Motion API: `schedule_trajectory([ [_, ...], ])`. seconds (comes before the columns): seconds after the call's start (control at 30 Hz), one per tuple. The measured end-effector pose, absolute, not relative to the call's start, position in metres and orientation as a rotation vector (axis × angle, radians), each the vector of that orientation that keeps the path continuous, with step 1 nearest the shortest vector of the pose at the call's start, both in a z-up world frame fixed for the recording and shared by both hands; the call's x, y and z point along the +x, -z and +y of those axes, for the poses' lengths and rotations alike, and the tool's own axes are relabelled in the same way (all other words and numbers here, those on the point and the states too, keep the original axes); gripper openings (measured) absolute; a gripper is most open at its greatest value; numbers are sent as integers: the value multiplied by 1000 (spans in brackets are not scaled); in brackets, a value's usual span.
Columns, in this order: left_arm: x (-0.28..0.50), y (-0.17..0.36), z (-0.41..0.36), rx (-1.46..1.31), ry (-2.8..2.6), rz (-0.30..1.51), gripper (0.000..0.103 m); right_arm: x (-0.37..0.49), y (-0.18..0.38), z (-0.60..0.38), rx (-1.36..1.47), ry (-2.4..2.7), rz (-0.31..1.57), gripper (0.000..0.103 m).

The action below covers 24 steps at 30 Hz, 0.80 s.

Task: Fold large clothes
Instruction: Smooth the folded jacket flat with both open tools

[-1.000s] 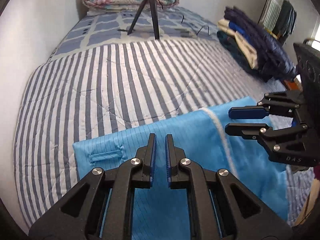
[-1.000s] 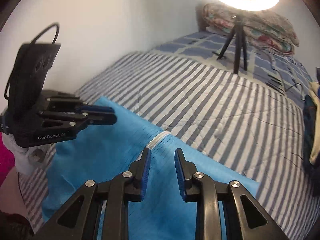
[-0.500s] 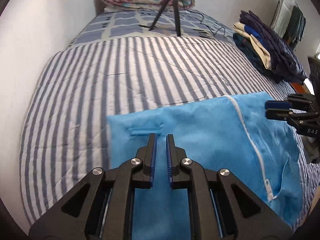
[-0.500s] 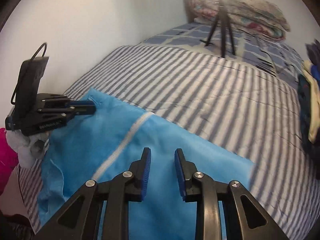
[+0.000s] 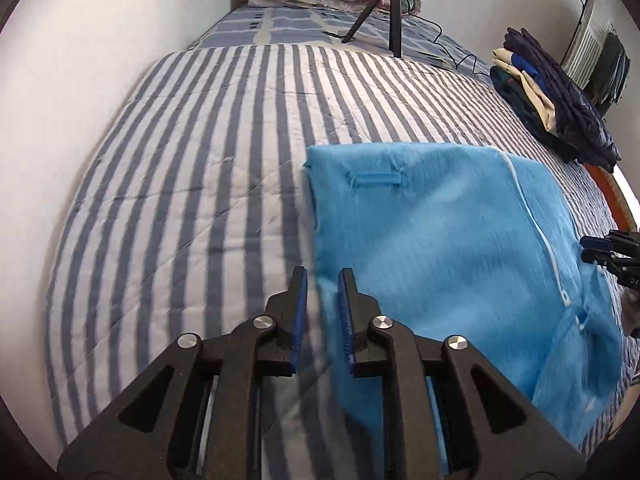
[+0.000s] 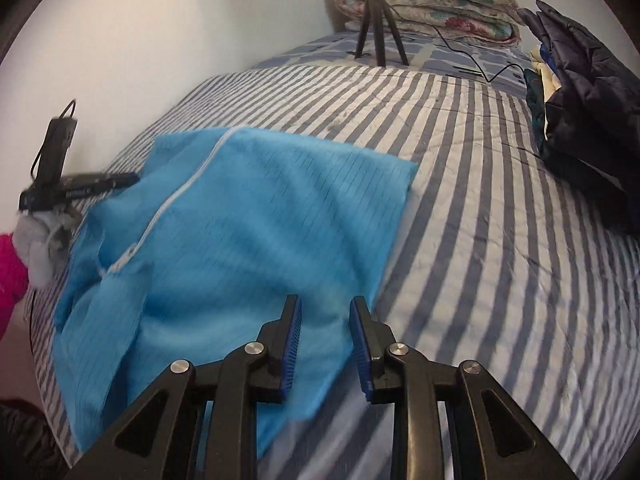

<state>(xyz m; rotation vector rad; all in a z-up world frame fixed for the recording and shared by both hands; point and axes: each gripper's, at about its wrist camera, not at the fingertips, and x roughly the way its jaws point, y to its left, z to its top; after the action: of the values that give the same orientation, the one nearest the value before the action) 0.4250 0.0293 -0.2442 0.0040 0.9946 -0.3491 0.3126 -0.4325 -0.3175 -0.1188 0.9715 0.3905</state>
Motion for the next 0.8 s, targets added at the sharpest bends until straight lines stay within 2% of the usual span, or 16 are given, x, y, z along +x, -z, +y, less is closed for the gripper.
schedule_trajectory([
  [0.1, 410, 231, 52, -79, 360, 996, 26, 294, 306, -444, -98, -398, 961, 26],
  [0.13, 407, 226, 60, -128, 368, 998, 38, 291, 303, -450, -75, -395, 951, 27],
  [0.17, 405, 223, 68, -178, 377, 1003, 48, 287, 298, -456, -50, -386, 935, 34],
  [0.2, 403, 222, 78, -251, 398, 1016, 51, 284, 293, -462, -18, -378, 908, 47],
  [0.23, 403, 222, 86, -331, 428, 1039, 53, 283, 289, -470, 23, -380, 878, 55],
  [0.27, 403, 224, 92, -405, 452, 1061, 53, 281, 286, -475, 64, -385, 853, 68],
  [0.3, 404, 226, 97, -462, 467, 1075, 53, 281, 284, -481, 106, -385, 836, 74],
  [0.5, 412, 249, 112, -764, 547, 1163, 53, 307, 297, -496, 340, -434, 900, 75],
  [0.67, 415, 264, 107, -775, 562, 1211, 53, 324, 324, -499, 431, -455, 1007, 74],
  [0.8, 418, 275, 97, -767, 558, 1240, 53, 331, 345, -509, 584, -480, 1042, 69],
])
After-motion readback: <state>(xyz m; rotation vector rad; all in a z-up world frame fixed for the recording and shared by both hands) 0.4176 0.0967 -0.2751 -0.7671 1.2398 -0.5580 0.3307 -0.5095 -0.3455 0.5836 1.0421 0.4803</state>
